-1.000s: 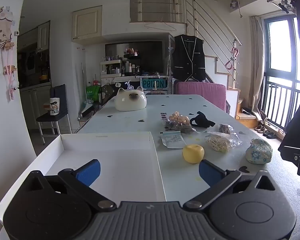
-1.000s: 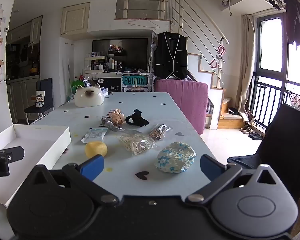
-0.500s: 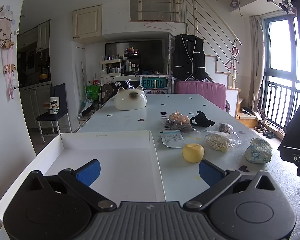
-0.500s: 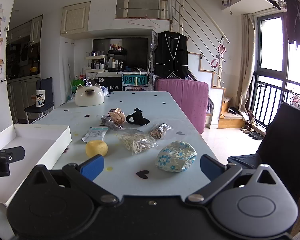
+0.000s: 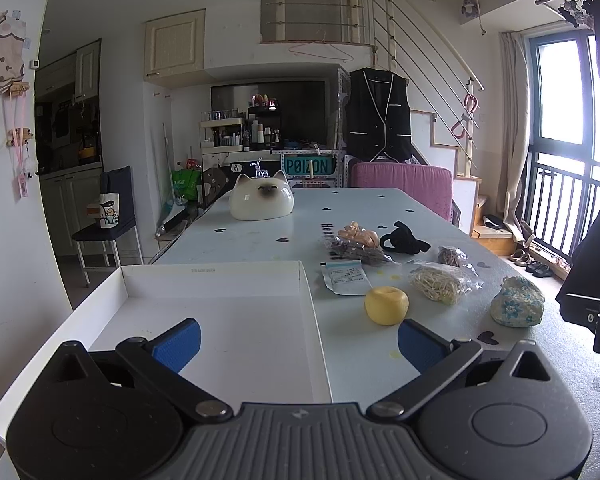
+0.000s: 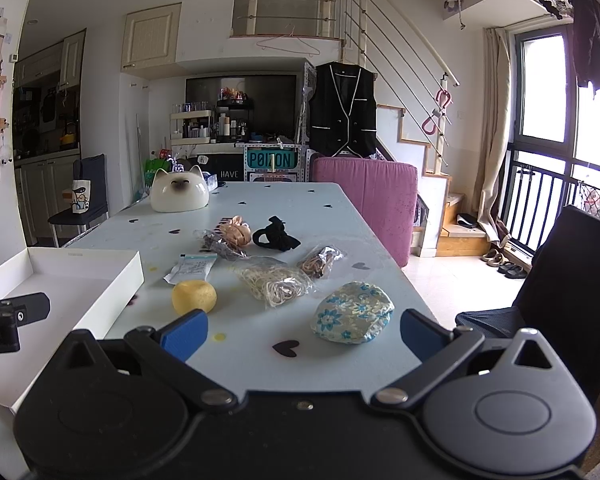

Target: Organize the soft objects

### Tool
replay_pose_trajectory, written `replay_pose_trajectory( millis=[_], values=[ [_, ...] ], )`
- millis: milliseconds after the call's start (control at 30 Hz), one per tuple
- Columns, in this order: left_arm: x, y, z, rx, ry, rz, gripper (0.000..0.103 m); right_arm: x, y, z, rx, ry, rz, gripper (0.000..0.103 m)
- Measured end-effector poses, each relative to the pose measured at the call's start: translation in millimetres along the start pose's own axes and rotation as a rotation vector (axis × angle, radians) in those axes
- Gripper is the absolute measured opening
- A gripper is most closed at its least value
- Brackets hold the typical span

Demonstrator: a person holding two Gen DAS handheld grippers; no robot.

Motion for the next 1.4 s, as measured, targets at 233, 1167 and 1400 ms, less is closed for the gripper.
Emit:
replay_pose_trajectory(
  millis=[233,1167,1400],
  values=[
    [0.4,0.5,0.3,0.000,0.001,0.001,0.103,-0.1,0.3,0.1,0.000,0.000,0.000,0.103],
    [-2.6,-2.0,-2.9,-0.002,0.003,0.002,0.103,-0.7,1.6,0.3,0.002,0.002,0.000,0.103],
    [-3.7,-3.0,-4.0,-0.002,0.002,0.000,0.103,-0.8,1.5,0.0,0.001,0.003,0.000,0.103]
  ],
)
Point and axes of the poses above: each gripper's, at about its wrist camera, not at the fingertips, and z roughly against the way its jaws point, y to its left, x to its top, the point moved 8 cm from there along -z, roughly the way its jaws point, and after that the axes turned 4 degrees about x, right-handed, at the moved point
